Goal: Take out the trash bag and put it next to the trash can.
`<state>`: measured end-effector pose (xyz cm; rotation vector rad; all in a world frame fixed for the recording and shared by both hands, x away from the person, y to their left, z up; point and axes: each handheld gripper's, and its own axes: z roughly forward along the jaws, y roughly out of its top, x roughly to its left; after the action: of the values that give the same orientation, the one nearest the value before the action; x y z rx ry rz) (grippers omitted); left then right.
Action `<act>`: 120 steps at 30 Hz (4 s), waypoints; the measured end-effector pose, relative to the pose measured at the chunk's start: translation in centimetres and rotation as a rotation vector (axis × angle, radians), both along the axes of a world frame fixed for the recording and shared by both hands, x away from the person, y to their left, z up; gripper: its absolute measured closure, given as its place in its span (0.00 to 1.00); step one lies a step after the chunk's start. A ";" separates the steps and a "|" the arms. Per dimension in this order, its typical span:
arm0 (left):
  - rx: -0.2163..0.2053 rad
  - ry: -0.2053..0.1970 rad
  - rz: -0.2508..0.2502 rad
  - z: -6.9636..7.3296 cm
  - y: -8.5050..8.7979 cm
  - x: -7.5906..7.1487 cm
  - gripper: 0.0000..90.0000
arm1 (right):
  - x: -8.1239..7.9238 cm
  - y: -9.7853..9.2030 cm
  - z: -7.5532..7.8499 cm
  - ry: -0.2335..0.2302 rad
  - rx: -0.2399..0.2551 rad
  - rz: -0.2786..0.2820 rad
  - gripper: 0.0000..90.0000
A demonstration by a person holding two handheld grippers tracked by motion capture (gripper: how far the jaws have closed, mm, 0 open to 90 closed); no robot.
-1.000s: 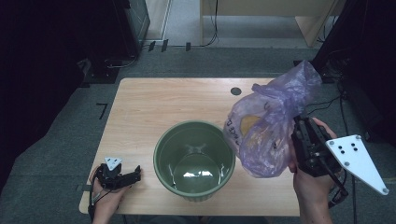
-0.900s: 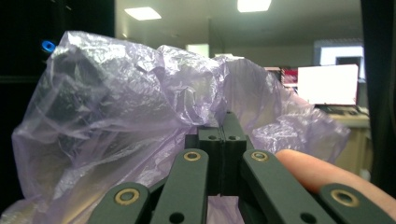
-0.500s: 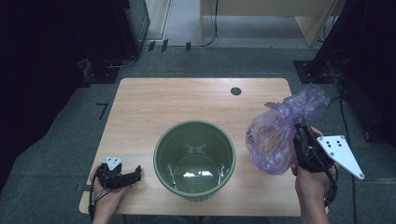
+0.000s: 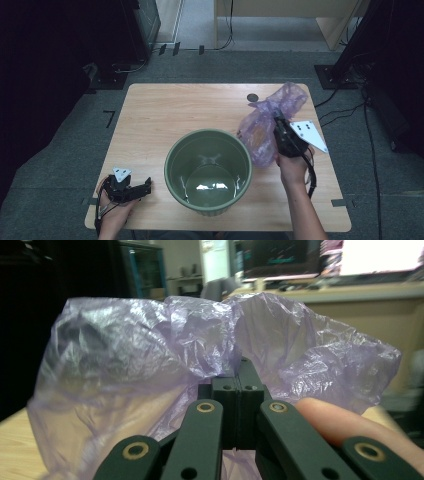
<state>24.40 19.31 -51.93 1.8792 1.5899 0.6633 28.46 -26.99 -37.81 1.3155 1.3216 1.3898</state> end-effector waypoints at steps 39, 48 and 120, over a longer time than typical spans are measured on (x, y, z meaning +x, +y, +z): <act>-0.001 -0.001 -0.001 0.0 0.0 0.0 0.00 | -3.3 -5.4 -5.8 0.098 0.016 0.266 0.28; -0.001 -0.002 -0.001 0.0 0.0 0.0 0.00 | -4.6 -7.7 -7.3 0.149 0.034 0.220 0.22; -0.003 -0.003 -0.005 0.0 0.0 0.0 0.00 | -10.7 -17.1 -14.7 0.652 -0.174 -0.084 0.16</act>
<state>24.39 19.27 -51.95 1.8786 1.5824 0.6612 17.79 -44.10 -52.49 1.7549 1.7315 0.7810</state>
